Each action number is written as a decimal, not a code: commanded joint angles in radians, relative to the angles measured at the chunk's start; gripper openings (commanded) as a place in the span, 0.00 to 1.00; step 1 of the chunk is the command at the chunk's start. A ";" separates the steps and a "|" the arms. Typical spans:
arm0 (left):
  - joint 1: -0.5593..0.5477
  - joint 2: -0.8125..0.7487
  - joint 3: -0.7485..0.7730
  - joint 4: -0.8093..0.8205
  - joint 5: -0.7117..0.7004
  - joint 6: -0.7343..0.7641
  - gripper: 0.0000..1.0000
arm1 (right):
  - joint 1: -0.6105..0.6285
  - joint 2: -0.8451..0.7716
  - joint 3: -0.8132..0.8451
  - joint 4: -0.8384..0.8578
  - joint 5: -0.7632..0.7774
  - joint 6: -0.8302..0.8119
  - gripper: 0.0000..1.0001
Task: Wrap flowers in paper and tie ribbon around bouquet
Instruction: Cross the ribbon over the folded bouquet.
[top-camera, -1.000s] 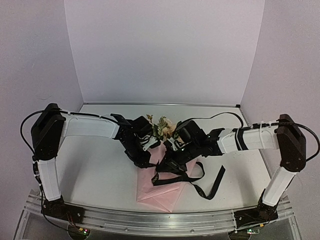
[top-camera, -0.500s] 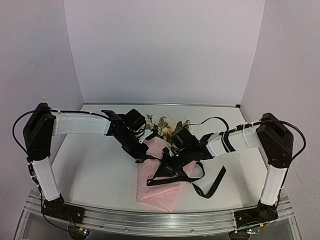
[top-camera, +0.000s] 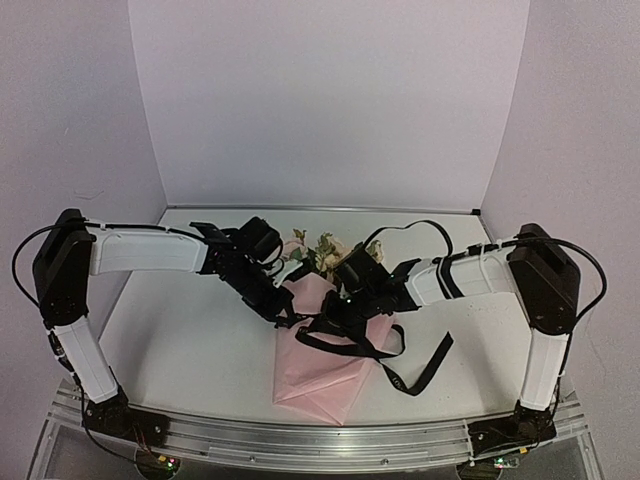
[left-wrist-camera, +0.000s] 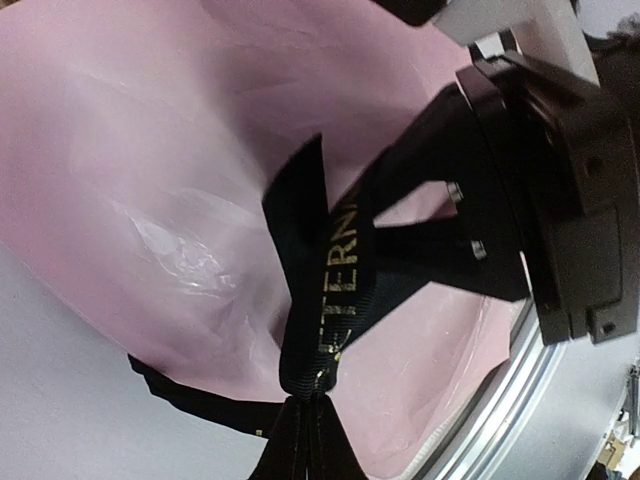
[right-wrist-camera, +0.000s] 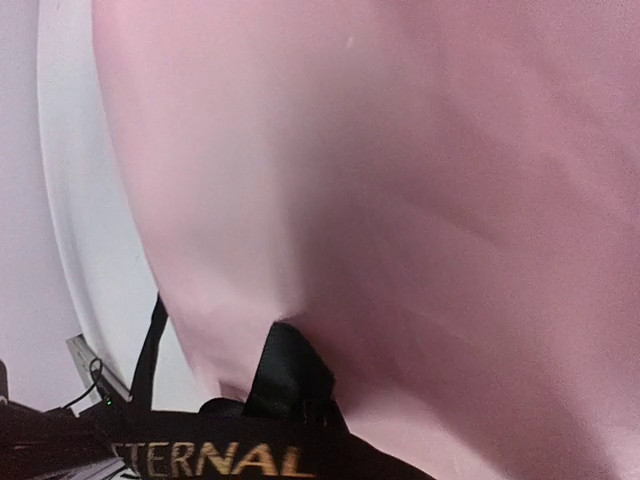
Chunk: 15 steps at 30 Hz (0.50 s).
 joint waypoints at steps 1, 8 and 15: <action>0.015 -0.032 -0.004 0.026 0.114 0.014 0.00 | 0.011 -0.057 0.041 -0.039 0.151 -0.050 0.03; 0.016 0.013 0.020 -0.026 0.135 0.042 0.00 | 0.033 -0.107 0.033 -0.049 0.200 -0.096 0.27; 0.017 0.020 0.027 -0.040 0.156 0.053 0.01 | 0.050 -0.183 -0.012 -0.068 0.226 -0.116 0.37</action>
